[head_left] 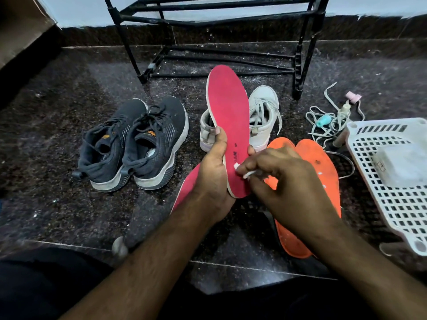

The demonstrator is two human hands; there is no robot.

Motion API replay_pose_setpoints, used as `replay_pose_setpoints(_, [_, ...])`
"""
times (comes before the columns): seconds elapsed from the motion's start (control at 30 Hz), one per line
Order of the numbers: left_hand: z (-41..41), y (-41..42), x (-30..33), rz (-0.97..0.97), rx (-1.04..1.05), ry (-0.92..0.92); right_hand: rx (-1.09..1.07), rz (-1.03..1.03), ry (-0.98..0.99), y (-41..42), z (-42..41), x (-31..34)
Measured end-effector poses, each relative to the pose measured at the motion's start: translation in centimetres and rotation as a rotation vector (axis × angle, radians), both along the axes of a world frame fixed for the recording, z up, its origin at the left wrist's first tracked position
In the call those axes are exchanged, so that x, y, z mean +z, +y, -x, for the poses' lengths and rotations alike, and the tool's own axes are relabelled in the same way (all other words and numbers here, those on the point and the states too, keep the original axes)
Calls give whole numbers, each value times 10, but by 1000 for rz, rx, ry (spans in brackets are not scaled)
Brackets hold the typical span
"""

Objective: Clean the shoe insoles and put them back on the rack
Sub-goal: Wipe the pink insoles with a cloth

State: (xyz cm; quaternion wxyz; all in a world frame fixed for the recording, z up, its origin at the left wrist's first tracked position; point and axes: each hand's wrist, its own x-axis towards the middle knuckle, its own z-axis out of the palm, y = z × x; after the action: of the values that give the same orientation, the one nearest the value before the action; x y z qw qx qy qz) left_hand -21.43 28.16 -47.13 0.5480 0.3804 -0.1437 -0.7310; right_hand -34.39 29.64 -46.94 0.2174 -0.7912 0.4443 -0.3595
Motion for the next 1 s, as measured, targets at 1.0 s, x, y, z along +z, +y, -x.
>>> replay_pose_setpoints(1.0, [-4,-3,0,24,4,-23,20,66,-64,-5,7,6])
